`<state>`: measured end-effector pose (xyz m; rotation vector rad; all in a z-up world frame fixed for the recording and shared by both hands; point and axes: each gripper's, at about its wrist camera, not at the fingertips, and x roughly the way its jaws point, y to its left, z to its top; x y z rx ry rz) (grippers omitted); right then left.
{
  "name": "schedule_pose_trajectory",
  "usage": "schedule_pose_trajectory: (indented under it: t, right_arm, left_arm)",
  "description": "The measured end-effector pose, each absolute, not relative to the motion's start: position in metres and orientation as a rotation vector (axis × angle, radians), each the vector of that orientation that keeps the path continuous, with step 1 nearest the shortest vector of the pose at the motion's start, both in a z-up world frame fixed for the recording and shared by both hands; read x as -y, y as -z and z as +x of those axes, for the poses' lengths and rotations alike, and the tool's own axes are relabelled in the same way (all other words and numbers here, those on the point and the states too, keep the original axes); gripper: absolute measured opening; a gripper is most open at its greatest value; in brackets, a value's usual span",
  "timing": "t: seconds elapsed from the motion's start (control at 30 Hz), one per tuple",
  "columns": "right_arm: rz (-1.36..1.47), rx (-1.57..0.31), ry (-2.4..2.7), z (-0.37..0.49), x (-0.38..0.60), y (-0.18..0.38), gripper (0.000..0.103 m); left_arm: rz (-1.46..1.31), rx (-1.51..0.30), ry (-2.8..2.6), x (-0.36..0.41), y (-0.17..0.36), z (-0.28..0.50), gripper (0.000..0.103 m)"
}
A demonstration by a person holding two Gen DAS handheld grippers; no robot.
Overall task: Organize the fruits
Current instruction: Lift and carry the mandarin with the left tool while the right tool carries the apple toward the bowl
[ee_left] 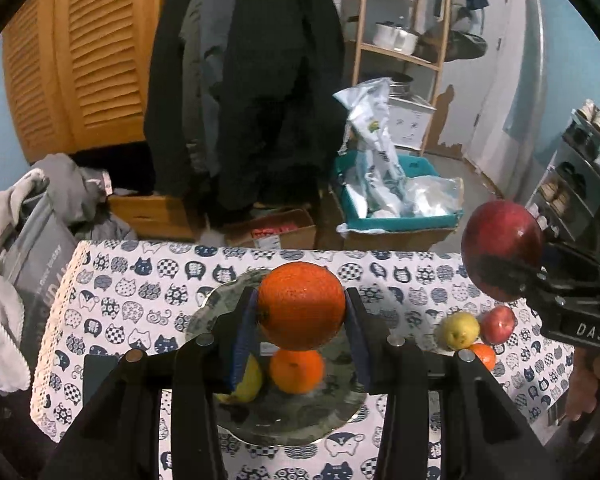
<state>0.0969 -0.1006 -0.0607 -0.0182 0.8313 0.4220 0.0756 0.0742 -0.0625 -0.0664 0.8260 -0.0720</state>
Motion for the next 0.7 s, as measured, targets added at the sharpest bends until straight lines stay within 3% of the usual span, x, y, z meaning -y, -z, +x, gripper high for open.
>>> schedule_pose_trajectory:
  t: [0.7]
  right_arm:
    - [-0.061, -1.055, -0.517, 0.167, 0.005, 0.15, 0.071]
  left_arm:
    - [-0.101, -1.026, -0.068, -0.141, 0.15, 0.136, 0.043]
